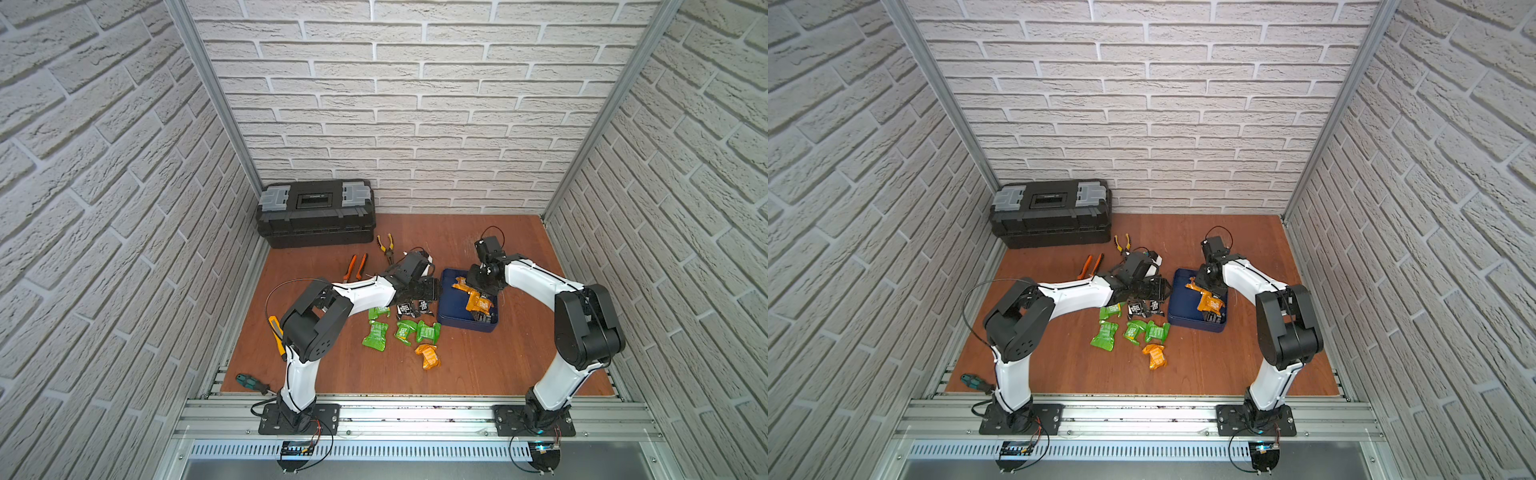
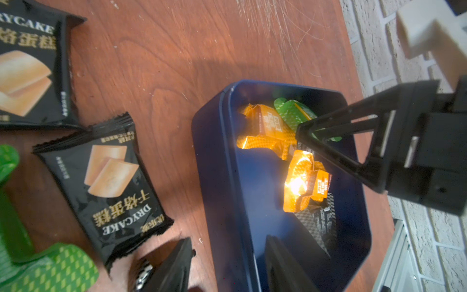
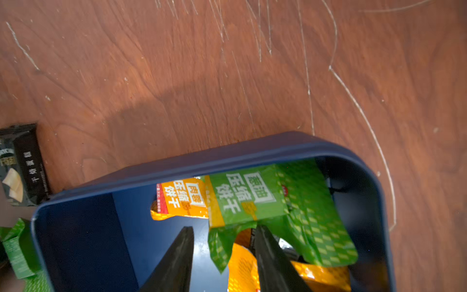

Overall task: Take the cookies out of the storage box
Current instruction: Pick up the cookie from the storage box.

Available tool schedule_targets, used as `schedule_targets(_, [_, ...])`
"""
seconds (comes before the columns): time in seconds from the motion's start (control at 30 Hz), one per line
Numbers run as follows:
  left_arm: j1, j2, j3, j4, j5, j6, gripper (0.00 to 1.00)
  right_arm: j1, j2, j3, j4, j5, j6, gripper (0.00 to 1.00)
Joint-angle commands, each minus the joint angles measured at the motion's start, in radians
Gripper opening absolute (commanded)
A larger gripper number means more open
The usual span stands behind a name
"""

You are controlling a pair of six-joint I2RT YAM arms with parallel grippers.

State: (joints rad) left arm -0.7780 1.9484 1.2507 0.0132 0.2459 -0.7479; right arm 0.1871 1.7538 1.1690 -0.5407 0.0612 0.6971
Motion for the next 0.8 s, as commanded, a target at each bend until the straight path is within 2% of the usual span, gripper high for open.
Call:
schedule_targets(0.0, [-0.007, 0.022, 0.029, 0.021, 0.023, 0.025, 0.52, 0.003, 0.011, 0.041, -0.038, 0.032, -0.060, 0.40])
schedule_targets(0.17, [-0.012, 0.036, 0.045, 0.034, 0.050, 0.029, 0.52, 0.003, 0.037, 0.048, -0.037, 0.025, -0.073, 0.32])
schedule_targets(0.4, [-0.020, 0.053, 0.044, 0.086, 0.116, 0.026, 0.47, 0.001, 0.047, 0.039, -0.018, 0.015, -0.071, 0.28])
schedule_targets(0.57, [-0.028, 0.073, 0.055, 0.093, 0.148, 0.024, 0.45, 0.003, 0.047, 0.042, -0.019, 0.013, -0.074, 0.15])
schedule_targets(0.77, [-0.035, 0.081, 0.049, 0.125, 0.159, 0.000, 0.43, 0.002, 0.018, 0.033, -0.028, 0.012, -0.082, 0.05])
